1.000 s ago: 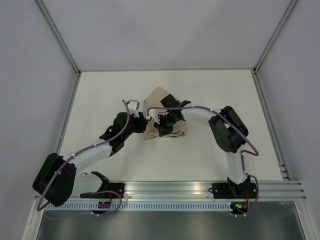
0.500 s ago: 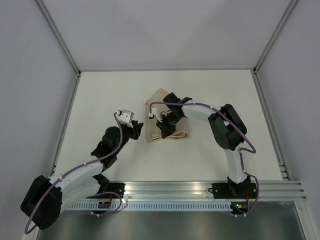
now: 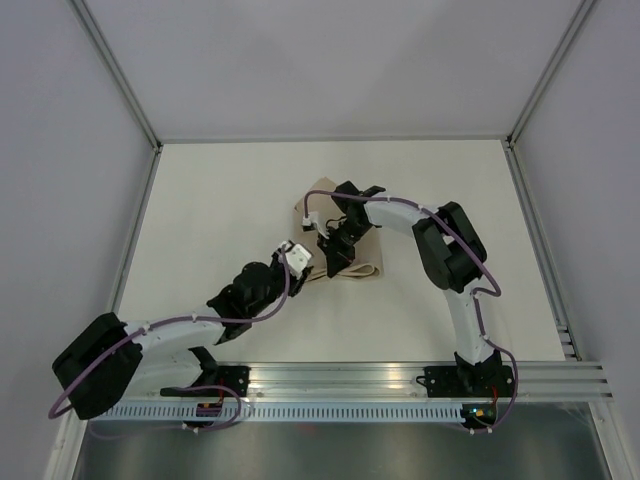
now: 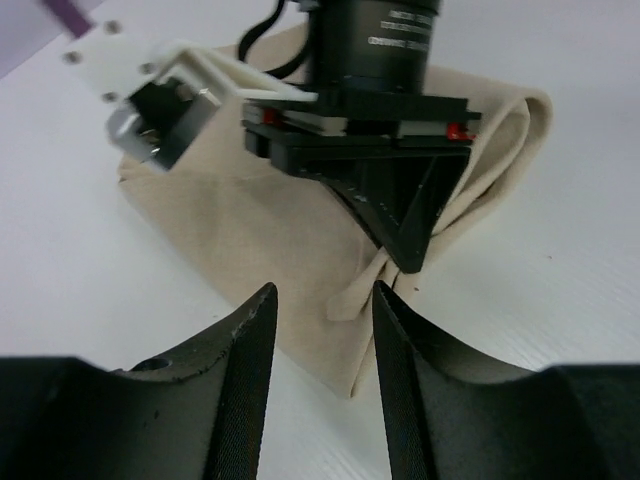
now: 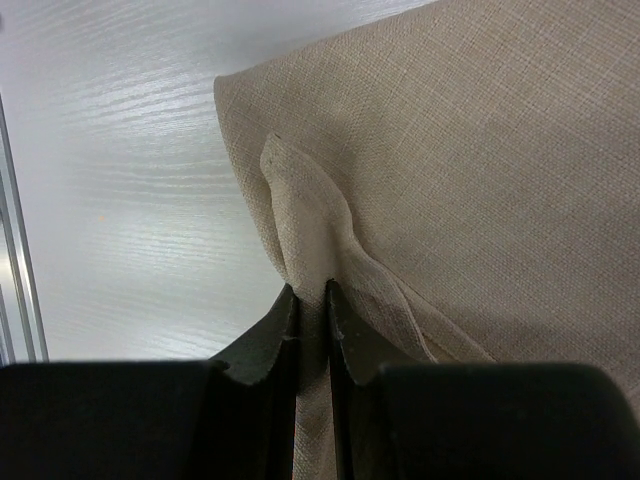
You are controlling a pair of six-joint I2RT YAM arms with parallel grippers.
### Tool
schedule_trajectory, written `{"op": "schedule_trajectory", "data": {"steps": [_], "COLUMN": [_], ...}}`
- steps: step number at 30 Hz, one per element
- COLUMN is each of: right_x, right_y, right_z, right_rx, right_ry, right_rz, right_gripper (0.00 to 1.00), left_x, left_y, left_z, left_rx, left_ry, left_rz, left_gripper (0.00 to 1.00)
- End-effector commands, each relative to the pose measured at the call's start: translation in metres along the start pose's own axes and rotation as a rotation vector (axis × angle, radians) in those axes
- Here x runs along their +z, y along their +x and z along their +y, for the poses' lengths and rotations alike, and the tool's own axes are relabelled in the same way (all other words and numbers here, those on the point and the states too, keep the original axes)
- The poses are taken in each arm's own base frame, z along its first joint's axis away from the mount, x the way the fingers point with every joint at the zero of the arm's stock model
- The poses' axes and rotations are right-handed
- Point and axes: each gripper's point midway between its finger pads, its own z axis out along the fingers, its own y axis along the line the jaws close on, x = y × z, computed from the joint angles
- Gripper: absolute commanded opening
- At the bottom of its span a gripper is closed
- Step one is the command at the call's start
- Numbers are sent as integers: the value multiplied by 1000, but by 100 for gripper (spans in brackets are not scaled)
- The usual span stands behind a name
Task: Fold the napkin, place the utensils inside, and roll it up
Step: Roll the napkin with the utensil
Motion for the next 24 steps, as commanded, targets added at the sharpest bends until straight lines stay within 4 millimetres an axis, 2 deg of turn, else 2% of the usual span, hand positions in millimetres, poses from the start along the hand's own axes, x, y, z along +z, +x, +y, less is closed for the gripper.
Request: {"op": "schedule_trajectory", "data": {"steps": [1,5,11,15,24], "right_x": [9,8,8,6,-2], "right_y": [36,39,43,49,60], "right_z": [-4,-4,-5,-8,-11], "right_rx": [64,79,96,110,126], "right_ry": [-29,-42,-62,-73,-85], "right_rz": [108,118,135,143,151], "right_gripper": [4,4,4,3,2], "left_x": [18,35,48,51,55], "left_y": [-22,-11,3,16,30], "left_z": [-13,-33,-49,-55,-65], "left_rx": [183,275,351,385,428], "left_ry": [36,99,188,232,299], "left_rz": [-24,32,109,169,233], "left_gripper": [49,51,52,55,58]}}
